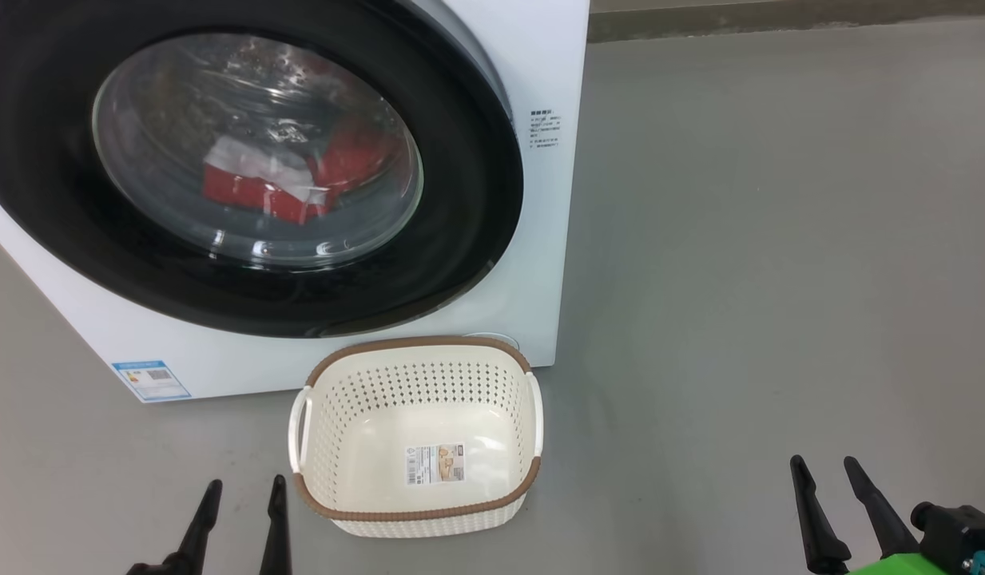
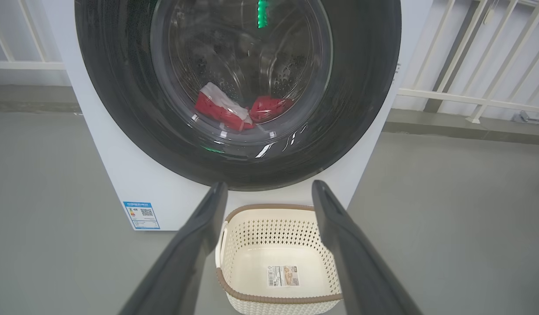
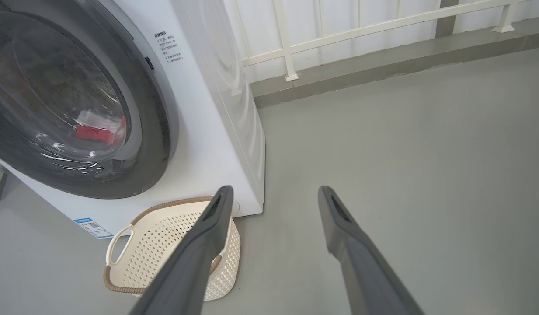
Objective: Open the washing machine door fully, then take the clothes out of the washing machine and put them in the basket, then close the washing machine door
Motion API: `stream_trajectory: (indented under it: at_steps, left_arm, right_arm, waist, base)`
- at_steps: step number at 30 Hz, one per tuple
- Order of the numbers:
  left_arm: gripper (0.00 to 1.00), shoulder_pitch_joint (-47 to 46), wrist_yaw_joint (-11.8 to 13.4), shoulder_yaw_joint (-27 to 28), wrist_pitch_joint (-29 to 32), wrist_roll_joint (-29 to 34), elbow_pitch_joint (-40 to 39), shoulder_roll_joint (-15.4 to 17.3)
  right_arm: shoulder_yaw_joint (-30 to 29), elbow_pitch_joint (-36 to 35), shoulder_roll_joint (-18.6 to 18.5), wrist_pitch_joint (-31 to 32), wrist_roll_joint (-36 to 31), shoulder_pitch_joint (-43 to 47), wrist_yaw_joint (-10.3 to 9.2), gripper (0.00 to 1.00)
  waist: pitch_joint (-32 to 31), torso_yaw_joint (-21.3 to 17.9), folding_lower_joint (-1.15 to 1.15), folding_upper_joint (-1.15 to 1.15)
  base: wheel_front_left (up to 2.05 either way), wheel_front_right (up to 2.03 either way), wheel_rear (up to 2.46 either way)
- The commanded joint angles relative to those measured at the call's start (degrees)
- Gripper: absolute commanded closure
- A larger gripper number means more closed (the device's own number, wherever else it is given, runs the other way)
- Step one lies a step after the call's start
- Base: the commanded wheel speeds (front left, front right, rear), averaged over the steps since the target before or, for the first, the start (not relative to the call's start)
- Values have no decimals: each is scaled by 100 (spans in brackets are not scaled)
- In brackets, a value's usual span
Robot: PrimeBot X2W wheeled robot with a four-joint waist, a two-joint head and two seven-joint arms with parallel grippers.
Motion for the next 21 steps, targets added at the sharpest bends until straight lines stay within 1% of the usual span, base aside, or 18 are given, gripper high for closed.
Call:
stream_trajectory:
  at_steps: [1, 12, 21]
  left_arm:
    - [0, -43, -23, 184, -74, 166, -136, 36]
    - [0, 2, -148, 357, -278, 960, -24, -12]
    - [0, 28, -238, 465, -289, 927, 98, -32]
  right_arm:
    - [67, -153, -108, -90, -139, -42, 2, 0]
    - [-14, -177, -110, -293, -715, 71, 2, 0]
    - [-109, -178, -89, -303, -642, 119, 2, 0]
  waist:
    - [3, -1, 0, 0]
    - [27, -28, 0, 0]
    - [17, -43, 0, 0]
  base:
    - [0, 0, 0]
    - [0, 0, 0]
    - [0, 0, 0]
